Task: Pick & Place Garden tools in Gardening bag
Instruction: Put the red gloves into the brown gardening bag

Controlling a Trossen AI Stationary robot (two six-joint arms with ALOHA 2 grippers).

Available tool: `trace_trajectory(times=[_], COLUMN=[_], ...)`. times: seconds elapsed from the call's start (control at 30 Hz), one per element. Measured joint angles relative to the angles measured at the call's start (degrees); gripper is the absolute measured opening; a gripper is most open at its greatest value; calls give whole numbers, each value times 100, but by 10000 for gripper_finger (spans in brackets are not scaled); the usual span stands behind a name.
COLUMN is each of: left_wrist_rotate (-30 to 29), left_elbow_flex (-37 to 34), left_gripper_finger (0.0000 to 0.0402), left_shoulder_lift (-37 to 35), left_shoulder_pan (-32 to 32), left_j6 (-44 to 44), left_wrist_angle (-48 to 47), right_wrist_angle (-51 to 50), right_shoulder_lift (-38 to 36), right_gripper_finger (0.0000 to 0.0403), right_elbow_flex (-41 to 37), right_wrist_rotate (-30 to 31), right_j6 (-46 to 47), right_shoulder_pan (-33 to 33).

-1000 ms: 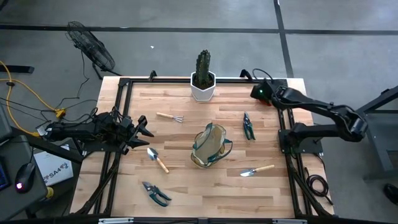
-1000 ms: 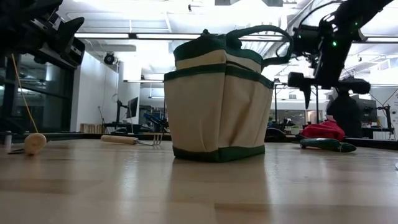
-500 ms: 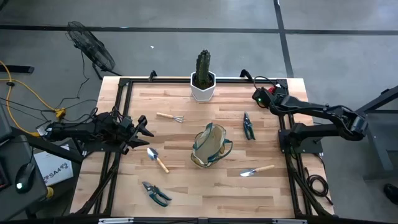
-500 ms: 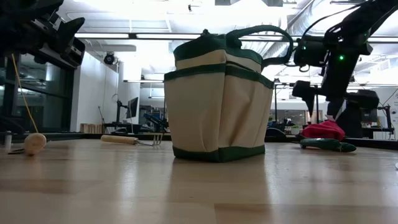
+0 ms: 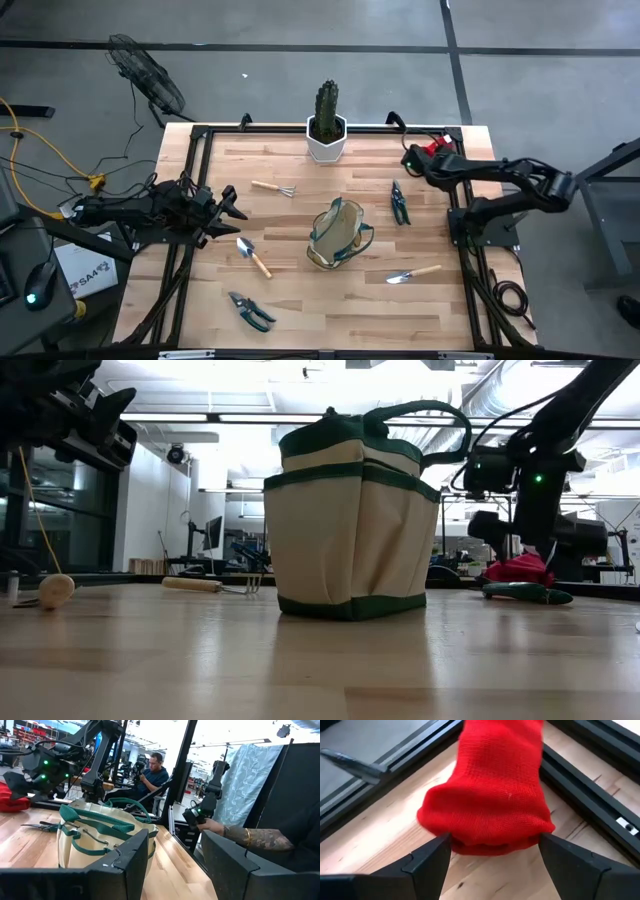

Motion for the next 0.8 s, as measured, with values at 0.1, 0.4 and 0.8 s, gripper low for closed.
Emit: trace_trajectory(times=[0.1, 0.4, 0.8], left_wrist_rotate=[2, 24, 20], left_elbow_flex=[-2, 0, 0], left_gripper_finger=[180, 180, 180], left_shoulder_lift=[0, 2, 0], left_shoulder_pan=[1, 2, 0], left_j6=[-2, -2, 0], left_wrist_angle=[0, 0, 0], right_wrist_angle=[1, 64, 91], right_shoulder_lift=[165, 384, 384], right_gripper_finger=[291, 242, 68], right_elbow_flex=[0, 0, 0], right_wrist_rotate=[115, 61, 53], right_j6=[112, -11, -342], right_shoulder_pan=[-6, -244, -268])
